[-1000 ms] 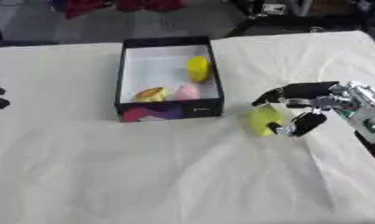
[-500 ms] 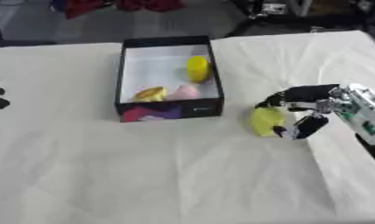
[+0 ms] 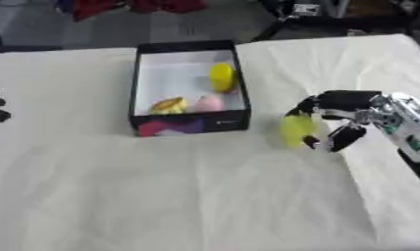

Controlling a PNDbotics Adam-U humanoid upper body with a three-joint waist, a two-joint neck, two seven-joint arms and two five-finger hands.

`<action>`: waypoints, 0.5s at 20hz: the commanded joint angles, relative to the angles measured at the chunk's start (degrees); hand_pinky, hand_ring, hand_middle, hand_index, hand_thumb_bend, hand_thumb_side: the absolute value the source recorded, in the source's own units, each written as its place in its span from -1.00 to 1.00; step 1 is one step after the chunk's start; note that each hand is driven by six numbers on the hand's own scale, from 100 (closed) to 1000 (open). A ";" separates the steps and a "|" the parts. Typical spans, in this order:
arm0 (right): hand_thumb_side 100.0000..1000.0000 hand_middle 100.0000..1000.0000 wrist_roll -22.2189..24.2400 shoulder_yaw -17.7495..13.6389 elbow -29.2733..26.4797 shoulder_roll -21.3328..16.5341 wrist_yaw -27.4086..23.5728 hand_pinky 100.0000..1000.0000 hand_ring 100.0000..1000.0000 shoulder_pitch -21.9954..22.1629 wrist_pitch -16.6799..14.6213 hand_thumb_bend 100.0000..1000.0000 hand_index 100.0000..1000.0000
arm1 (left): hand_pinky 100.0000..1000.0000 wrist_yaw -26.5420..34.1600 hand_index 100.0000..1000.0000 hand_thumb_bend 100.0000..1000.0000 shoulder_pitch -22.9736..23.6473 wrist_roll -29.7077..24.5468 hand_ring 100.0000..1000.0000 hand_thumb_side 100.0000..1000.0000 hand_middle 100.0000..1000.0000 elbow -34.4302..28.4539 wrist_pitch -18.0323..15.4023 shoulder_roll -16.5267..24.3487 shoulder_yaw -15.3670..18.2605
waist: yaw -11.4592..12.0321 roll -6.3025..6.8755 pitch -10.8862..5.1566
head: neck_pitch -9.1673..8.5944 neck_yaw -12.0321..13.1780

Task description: Pick up objects on the table and place them in the box.

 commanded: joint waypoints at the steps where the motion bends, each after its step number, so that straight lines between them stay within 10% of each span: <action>1: -0.73 -0.66 -3.94 -1.36 -3.36 -2.17 -3.75 0.63 0.23 -1.47 0.94 -1.00 0.30 | 0.18 0.24 0.40 -0.43 -0.62 -0.01 -0.05 0.51 -0.01 -0.86 -0.10 0.55 0.09 | -0.12 0.22 -0.62 | -0.11 -0.03; 10: -0.78 -0.70 -1.08 -2.51 -5.80 -3.00 -18.33 0.62 0.17 -11.25 5.55 -1.00 0.29 | 0.18 0.30 0.40 -0.44 -0.49 -0.36 -0.05 0.51 0.00 -0.80 -0.17 0.65 -0.31 | 0.15 0.09 -0.88 | -0.11 -0.54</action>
